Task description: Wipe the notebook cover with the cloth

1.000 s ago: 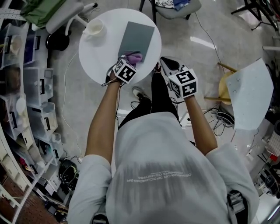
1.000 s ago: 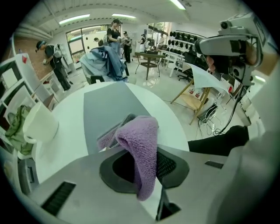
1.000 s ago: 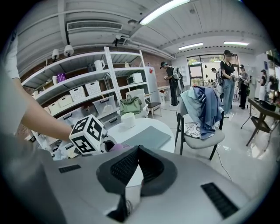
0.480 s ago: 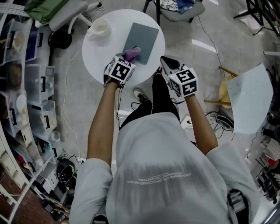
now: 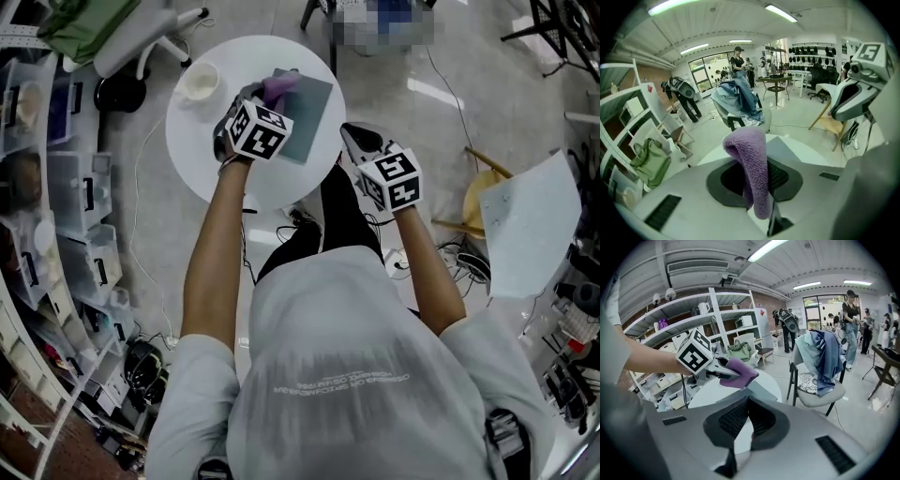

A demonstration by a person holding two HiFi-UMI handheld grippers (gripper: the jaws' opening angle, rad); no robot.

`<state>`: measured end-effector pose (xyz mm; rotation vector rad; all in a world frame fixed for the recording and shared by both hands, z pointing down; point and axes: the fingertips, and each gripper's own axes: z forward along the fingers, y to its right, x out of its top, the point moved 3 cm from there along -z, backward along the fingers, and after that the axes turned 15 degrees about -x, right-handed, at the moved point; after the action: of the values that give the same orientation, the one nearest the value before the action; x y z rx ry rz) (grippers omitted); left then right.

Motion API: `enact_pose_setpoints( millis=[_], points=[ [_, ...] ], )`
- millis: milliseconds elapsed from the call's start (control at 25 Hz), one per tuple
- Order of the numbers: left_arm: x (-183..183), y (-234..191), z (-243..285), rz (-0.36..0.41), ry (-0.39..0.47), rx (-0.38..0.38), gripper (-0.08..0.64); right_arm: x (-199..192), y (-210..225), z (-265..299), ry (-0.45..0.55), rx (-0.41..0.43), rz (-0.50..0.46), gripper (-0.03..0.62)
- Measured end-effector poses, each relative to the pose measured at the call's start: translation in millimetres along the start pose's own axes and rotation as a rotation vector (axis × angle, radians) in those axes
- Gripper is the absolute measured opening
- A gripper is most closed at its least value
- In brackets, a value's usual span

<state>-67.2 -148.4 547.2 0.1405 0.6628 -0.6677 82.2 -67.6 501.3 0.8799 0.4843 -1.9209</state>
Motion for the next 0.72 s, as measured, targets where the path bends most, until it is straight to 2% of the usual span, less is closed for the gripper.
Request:
enact_pose_setpoints(
  millis=[120, 200, 280, 480, 720],
  points=[
    [14, -28, 19, 0.036, -0.012, 0.072, 0.075, 9, 19, 17, -0.018, 0.001, 0.012, 0.002],
    [16, -42, 34, 0.037, -0.027, 0.090, 0.075, 13, 30, 29, -0.031, 0.008, 0.015, 0.002],
    [12, -48, 52, 0.032, -0.059, 0.067, 0.075, 14, 41, 39, -0.047, 0.013, 0.017, 0.002],
    [-16, -40, 86, 0.004, -0.136, -0.047, 0.075, 16, 68, 61, -0.080, 0.008, 0.032, 0.003],
    [-24, -32, 89, 0.025, -0.162, -0.077, 0.075, 23, 67, 74, -0.077, 0.008, 0.026, 0.002]
  ],
)
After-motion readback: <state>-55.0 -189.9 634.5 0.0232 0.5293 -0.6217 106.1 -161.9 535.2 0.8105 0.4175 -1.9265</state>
